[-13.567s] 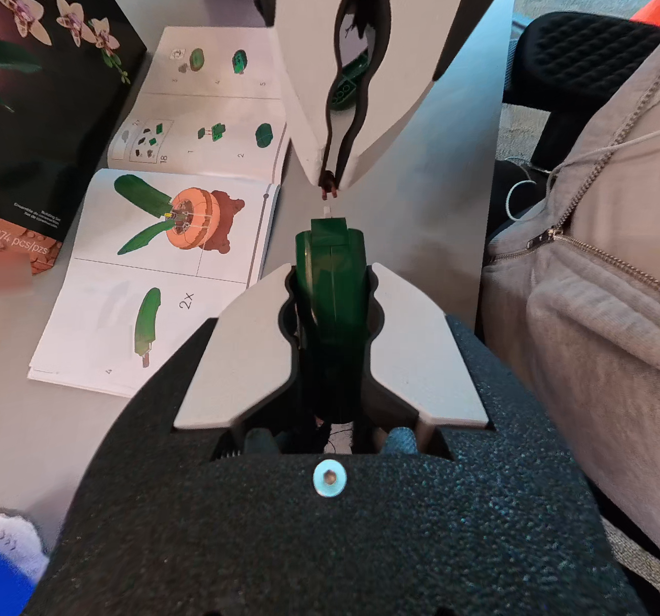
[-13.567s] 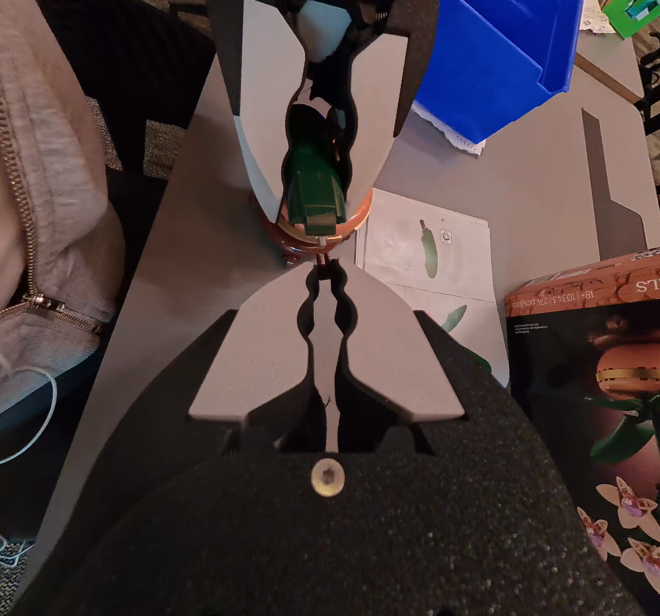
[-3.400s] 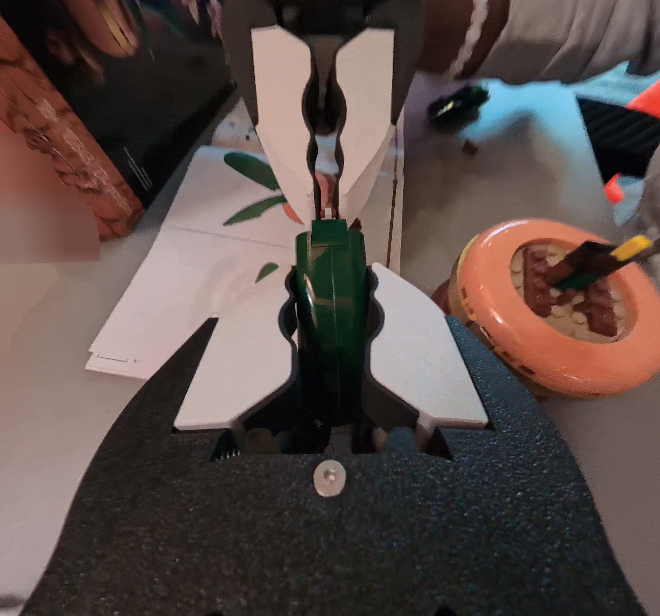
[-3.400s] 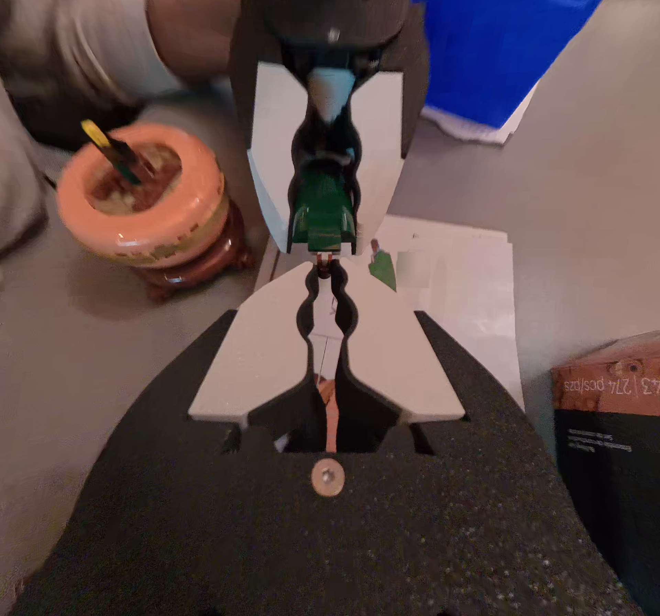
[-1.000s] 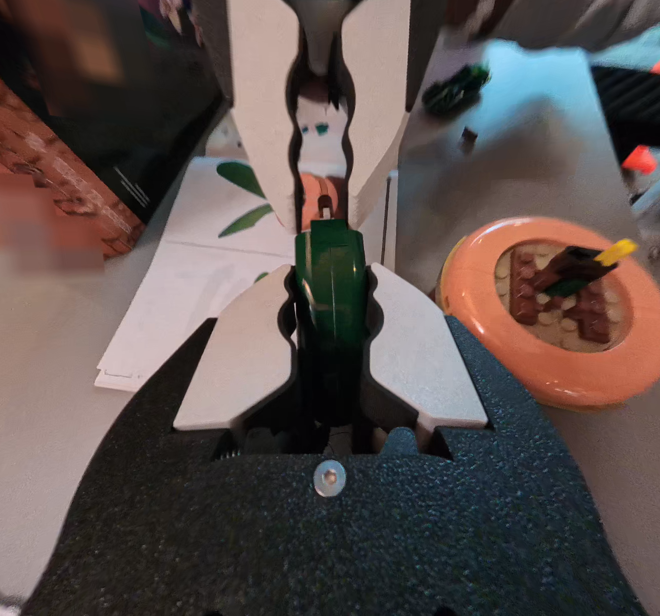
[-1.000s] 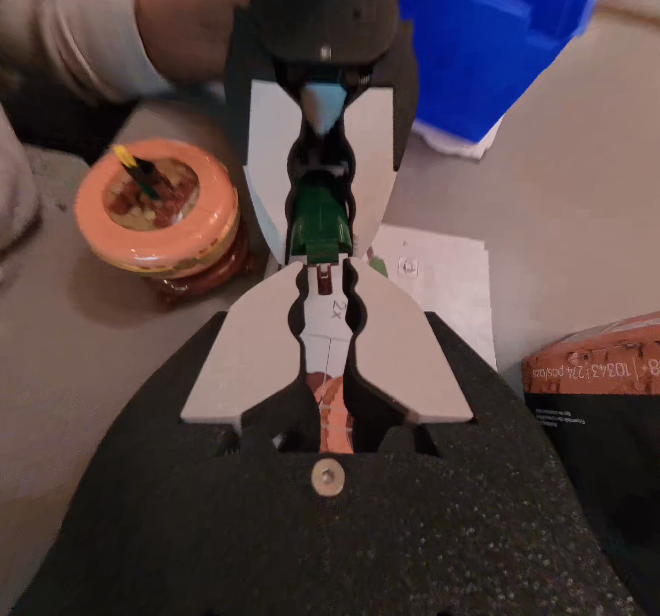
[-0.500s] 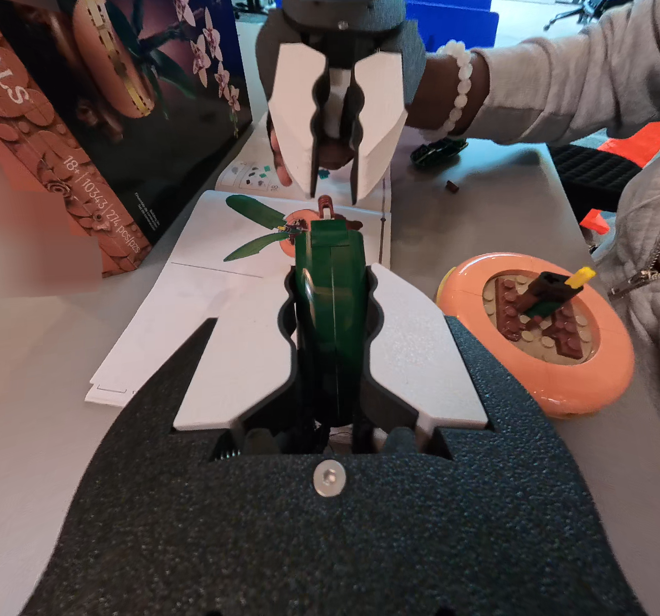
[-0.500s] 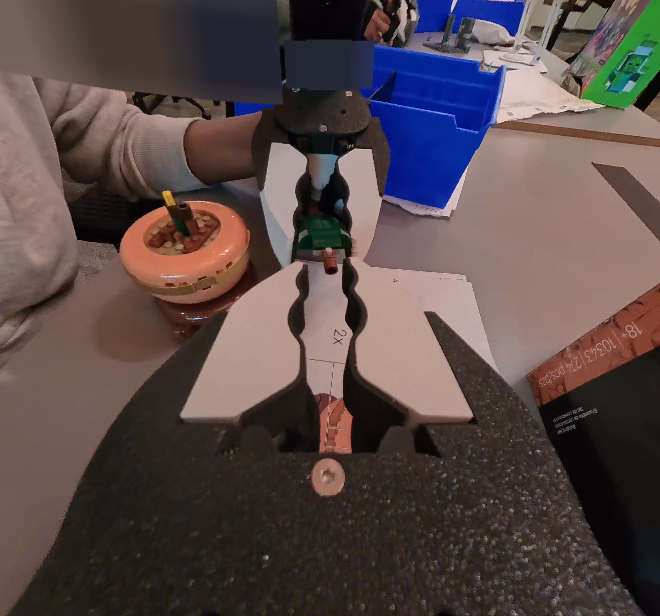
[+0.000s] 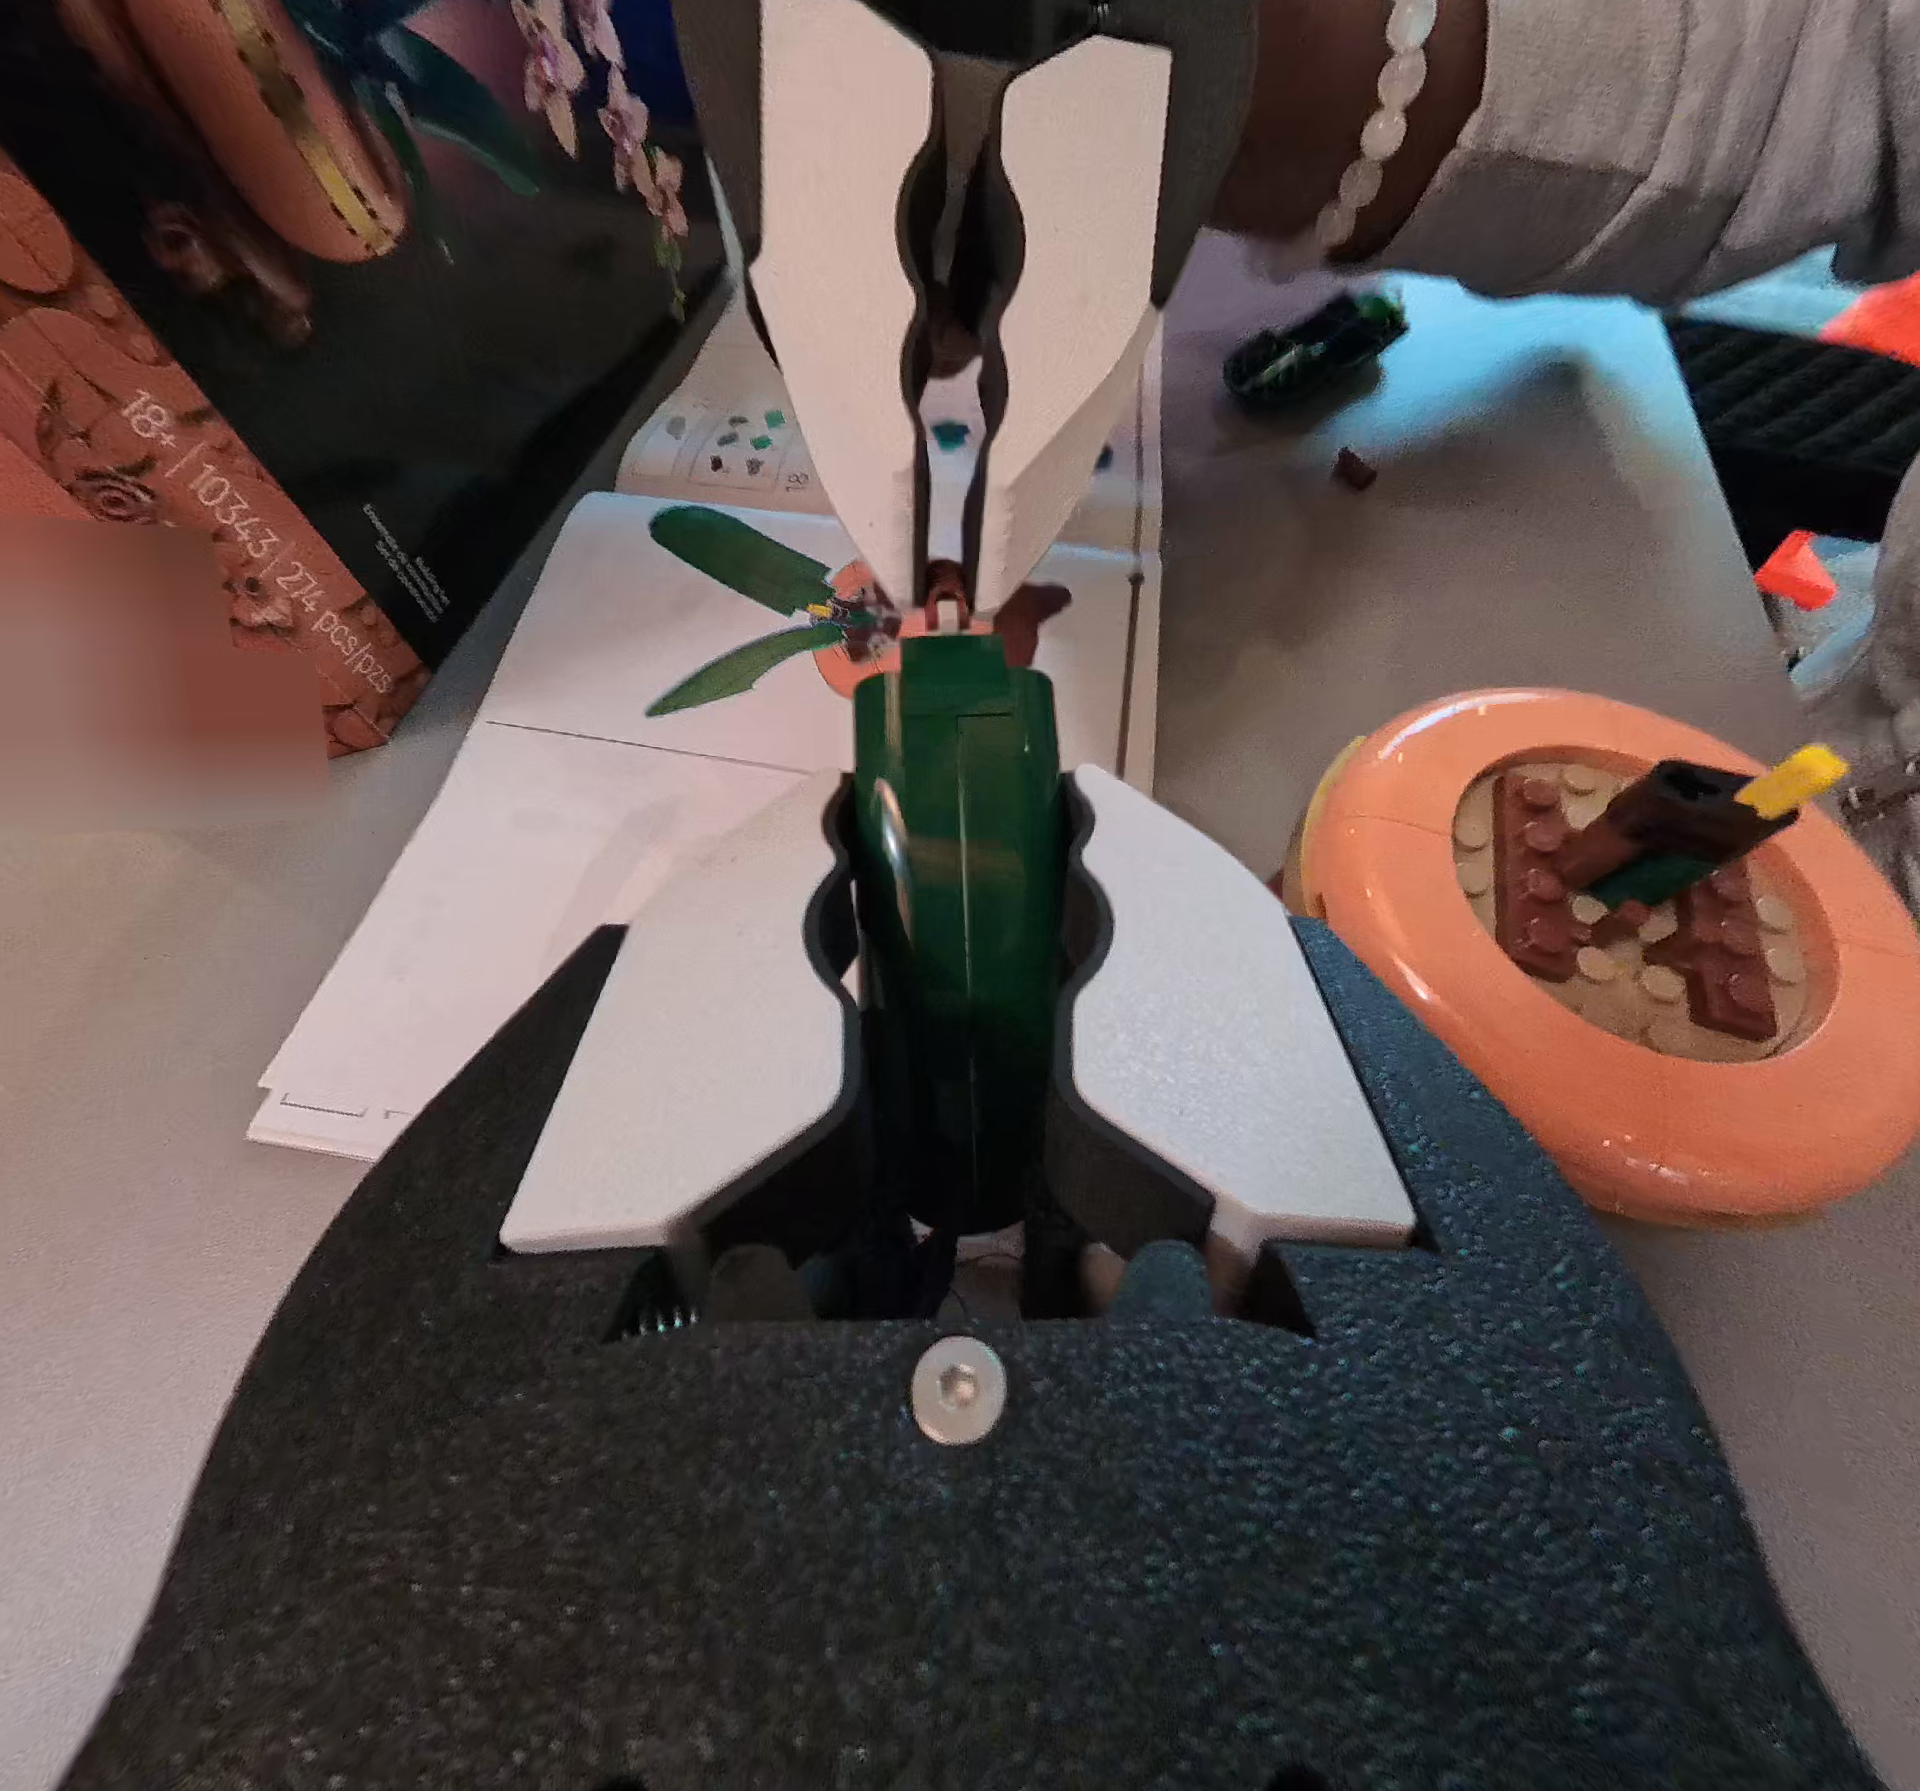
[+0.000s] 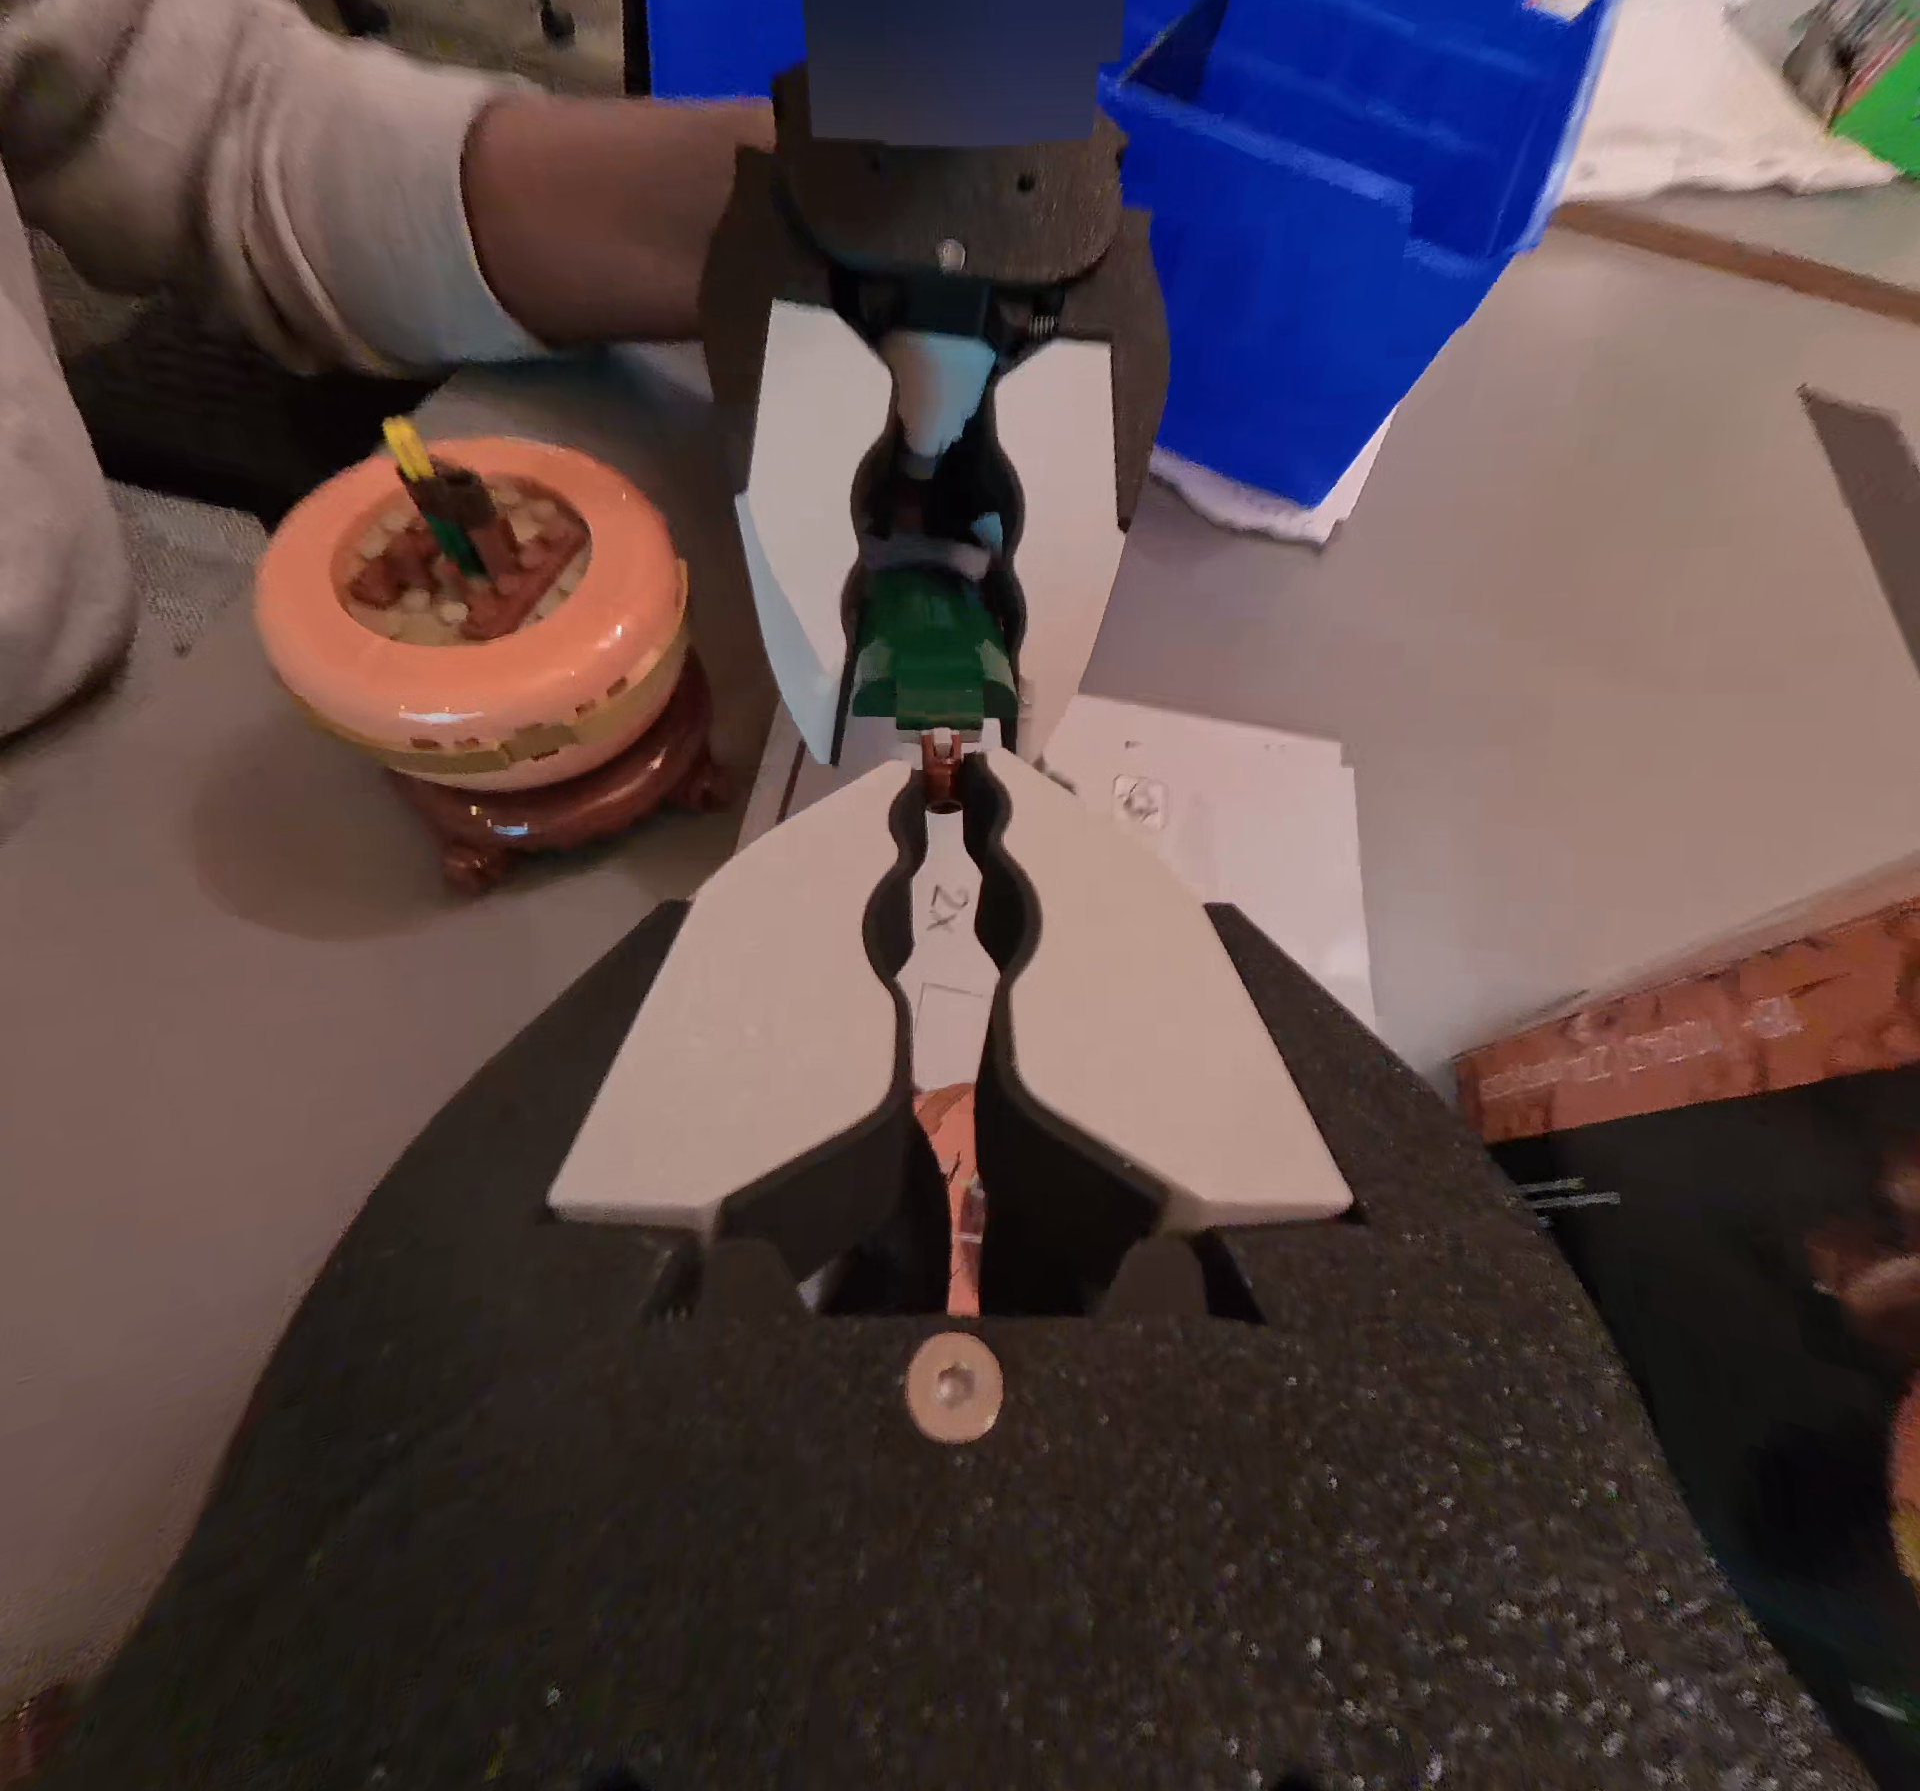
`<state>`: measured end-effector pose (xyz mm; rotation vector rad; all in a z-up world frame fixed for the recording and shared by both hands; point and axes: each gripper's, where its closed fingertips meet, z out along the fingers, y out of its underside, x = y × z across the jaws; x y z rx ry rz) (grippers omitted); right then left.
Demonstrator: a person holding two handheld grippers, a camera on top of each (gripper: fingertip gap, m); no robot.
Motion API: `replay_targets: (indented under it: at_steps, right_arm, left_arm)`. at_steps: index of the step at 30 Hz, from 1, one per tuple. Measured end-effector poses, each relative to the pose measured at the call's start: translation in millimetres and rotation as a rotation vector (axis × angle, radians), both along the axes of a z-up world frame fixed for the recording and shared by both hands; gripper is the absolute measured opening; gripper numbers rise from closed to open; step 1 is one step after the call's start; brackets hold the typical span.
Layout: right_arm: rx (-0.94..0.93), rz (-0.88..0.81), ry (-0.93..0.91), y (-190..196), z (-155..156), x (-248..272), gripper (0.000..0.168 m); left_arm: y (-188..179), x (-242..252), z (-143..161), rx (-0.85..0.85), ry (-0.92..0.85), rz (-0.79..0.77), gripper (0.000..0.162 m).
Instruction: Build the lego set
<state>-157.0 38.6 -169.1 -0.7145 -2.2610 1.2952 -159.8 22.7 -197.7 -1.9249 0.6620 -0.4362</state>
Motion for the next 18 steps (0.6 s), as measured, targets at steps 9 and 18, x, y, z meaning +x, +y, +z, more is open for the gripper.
replay_targets:
  at_steps: [9,18]
  right_arm:
    - [-0.111,-0.070,0.089,37.1,53.9,-5.9,0.007]
    - [-0.103,-0.076,0.039,27.0,30.4,-1.5,0.006]
  left_arm:
    - [5.6,-30.6,53.2,0.217,-0.222,0.155,0.044]
    - [8.7,-16.4,19.9,0.107,-0.022,0.102,0.075]
